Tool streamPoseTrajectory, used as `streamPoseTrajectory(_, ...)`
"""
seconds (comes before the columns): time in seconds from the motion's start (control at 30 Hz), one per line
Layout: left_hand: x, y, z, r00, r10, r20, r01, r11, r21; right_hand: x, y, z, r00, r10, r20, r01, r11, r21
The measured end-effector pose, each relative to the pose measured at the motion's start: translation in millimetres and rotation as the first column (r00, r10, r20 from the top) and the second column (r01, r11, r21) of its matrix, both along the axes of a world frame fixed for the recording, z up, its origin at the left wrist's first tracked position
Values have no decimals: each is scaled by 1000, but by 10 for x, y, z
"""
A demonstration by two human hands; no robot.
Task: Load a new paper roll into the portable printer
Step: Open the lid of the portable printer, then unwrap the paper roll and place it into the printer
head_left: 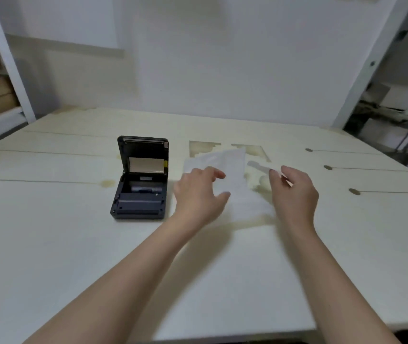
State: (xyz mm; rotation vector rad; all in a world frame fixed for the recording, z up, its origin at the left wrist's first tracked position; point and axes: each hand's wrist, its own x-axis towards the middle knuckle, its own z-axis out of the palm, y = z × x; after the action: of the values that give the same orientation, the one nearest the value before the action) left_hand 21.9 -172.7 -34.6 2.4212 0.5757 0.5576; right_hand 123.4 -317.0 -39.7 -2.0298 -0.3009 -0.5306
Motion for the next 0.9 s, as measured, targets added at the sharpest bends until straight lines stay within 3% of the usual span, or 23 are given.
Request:
streamPoseTrajectory(0.1, 131, -243, -132, 942, -214, -259, 234, 971, 48, 152, -197, -180, 997, -13, -76, 7, 997, -79)
streamPoseTrajectory(0.17, 184, -310, -229, 910, -242, -338, 293, 950, 108, 208, -329, -297, 991, -32, -131, 9, 986, -167)
streamPoseTrajectory(0.27, 211, -307, -299, 961, -188, -205, 227, 955, 189, 245, -485, -408, 972, -76, -222, -3, 942, -334)
streamPoseTrajectory(0.33, 213, -288, -303, 981, -166, -99, 183, 961, 207, 235, -539, -442, 978, -62, -201, -19, 926, -378)
streamPoseTrajectory(0.43, 225, -258, -288, 991, -132, -36, 137, 962, 235, 182, -573, -412, 994, 105, -40, -112, 932, -345)
streamPoseTrajectory(0.5, 238, -228, -279, 994, -106, 9, 101, 965, 241, 136, -570, -359, 953, 304, -20, -295, 903, -311)
streamPoseTrajectory(0.57, 247, -220, -262, 994, -96, 61, 79, 969, 236, 101, -534, -312, 919, 395, -7, -381, 880, -285)
streamPoseTrajectory(0.77, 302, -446, -183, 932, -236, 274, 188, 964, 189, 67, -419, -246, 914, 401, 66, -384, 905, -184)
streamPoseTrajectory(0.9, 318, -461, -188, 916, -240, 321, 199, 968, 154, 38, -379, -227, 923, 379, 68, -368, 919, -138)
